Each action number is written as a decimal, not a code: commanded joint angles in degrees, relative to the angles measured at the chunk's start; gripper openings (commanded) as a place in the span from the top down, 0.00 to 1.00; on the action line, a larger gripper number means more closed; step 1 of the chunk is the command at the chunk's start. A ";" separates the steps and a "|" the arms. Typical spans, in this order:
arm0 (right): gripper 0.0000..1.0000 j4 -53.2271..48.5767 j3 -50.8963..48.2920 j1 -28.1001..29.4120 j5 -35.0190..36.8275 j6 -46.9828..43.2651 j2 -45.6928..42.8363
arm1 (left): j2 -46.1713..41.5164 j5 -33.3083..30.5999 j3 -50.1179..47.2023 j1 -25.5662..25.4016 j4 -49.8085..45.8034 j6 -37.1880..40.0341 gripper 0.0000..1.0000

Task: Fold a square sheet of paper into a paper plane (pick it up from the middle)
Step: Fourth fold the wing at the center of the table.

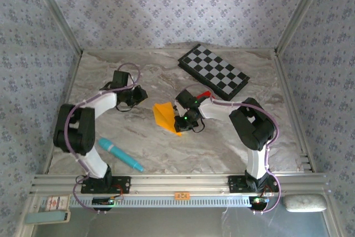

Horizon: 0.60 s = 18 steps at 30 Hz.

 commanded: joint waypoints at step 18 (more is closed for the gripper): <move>0.88 -3.72 -2.25 -2.00 0.67 -0.37 -3.20 | 13.35 -1.23 3.51 -11.52 -0.04 -4.67 0.90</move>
